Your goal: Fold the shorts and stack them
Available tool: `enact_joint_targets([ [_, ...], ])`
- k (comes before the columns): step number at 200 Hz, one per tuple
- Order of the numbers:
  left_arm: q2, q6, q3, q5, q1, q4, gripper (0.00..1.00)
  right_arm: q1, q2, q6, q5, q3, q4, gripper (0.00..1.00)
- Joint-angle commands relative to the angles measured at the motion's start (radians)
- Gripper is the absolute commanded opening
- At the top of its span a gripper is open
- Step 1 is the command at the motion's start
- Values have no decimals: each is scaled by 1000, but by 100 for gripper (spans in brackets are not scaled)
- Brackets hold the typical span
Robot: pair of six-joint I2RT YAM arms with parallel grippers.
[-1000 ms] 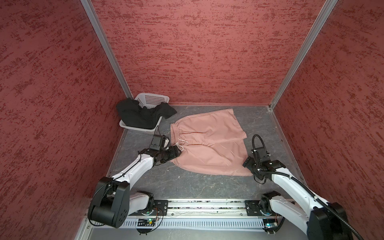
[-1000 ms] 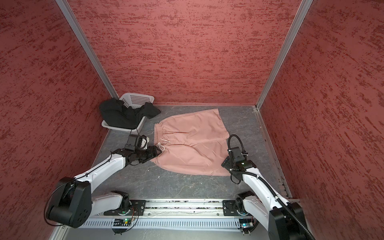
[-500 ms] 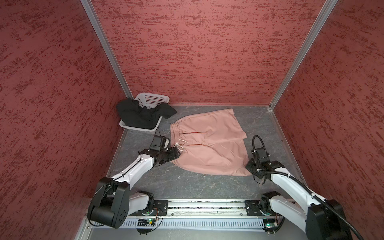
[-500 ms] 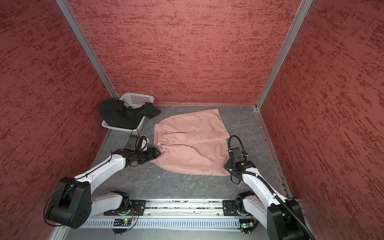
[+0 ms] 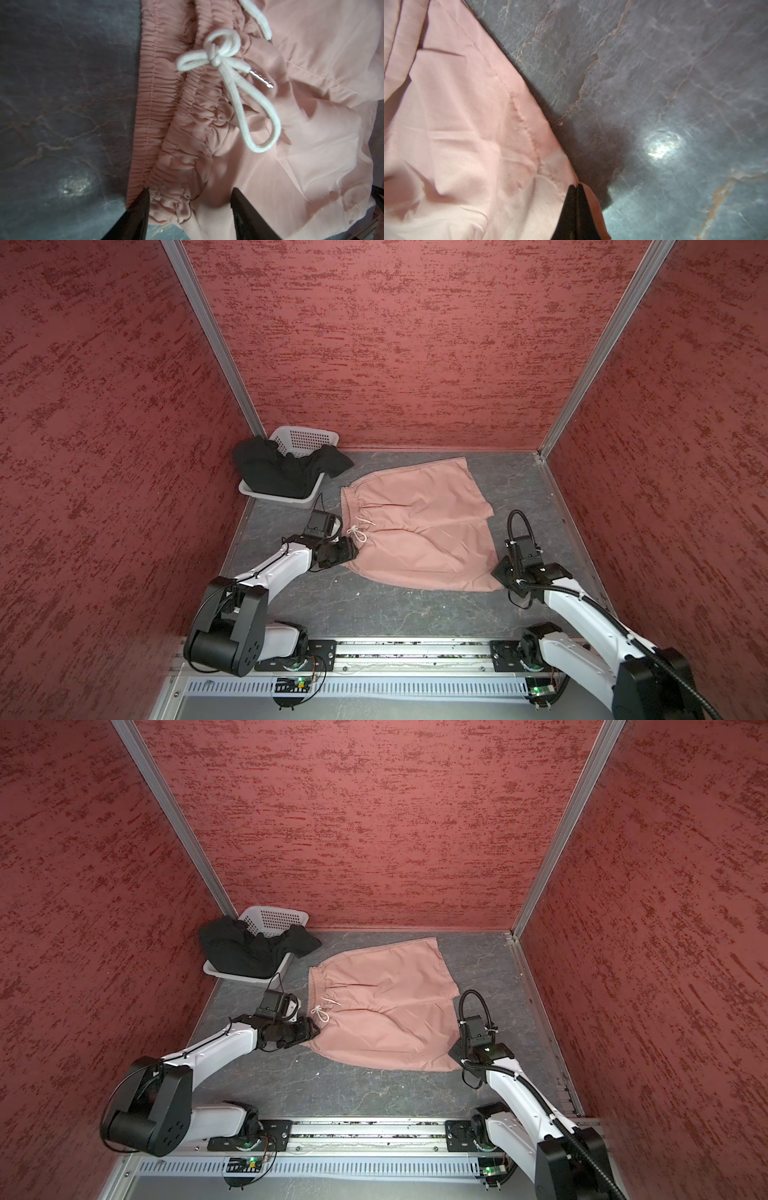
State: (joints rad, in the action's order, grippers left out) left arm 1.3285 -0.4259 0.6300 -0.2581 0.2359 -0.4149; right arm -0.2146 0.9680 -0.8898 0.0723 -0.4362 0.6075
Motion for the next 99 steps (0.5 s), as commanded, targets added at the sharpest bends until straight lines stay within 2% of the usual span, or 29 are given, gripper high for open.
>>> enact_joint_targets([
  [1, -20, 26, 23, 64, 3, -54, 67, 7, -2, -10, -1, -22, 5, 0],
  [15, -41, 21, 27, 103, 3, -84, 68, 7, -2, -9, -3, -27, 4, 0],
  [37, -69, 15, 9, 99, -12, -78, 66, 9, -1, -5, -4, -33, 6, 0],
  [69, -42, -4, -6, 14, -12, -14, 64, 11, -3, -2, -10, -30, 0, 0],
  [99, -8, -15, -18, -32, -11, 26, 57, 10, -15, -6, -15, -29, -11, 0],
])
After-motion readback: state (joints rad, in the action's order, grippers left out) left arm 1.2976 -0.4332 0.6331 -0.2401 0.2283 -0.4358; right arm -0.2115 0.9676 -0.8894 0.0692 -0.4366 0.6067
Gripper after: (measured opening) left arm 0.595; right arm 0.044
